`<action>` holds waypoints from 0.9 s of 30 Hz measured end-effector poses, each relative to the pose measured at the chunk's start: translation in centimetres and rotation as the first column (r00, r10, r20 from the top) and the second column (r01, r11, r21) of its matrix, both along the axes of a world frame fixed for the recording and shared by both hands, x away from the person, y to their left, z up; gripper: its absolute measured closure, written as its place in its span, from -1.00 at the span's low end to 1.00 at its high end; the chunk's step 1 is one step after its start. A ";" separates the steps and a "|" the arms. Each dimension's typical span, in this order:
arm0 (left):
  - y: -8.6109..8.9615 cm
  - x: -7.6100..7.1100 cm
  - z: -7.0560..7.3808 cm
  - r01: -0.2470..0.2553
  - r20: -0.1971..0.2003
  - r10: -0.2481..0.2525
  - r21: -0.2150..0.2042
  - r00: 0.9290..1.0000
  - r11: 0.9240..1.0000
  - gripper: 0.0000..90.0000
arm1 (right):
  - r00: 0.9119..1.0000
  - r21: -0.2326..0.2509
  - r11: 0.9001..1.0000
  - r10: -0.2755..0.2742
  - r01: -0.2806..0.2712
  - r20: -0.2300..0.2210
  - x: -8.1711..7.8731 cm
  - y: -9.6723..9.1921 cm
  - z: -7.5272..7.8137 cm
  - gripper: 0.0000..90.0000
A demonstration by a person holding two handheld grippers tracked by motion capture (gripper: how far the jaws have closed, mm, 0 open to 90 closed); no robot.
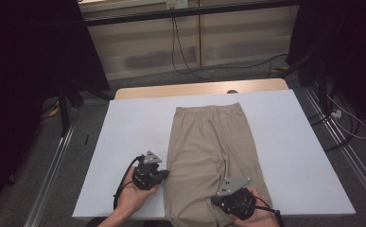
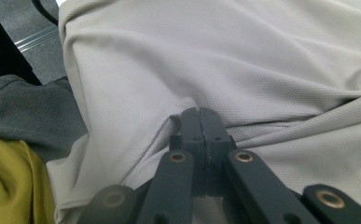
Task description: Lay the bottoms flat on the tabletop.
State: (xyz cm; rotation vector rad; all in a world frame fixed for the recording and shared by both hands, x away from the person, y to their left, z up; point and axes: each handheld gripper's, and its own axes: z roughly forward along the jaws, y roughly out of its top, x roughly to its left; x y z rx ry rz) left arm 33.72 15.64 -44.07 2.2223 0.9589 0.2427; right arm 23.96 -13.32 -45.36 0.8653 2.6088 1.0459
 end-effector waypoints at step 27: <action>0.7 -3.9 0.5 0.091 0.061 -0.090 -0.016 0.994 0.996 0.40 | 0.918 -0.023 0.918 -0.396 0.395 -0.009 3.0 -13.0 0.3 0.32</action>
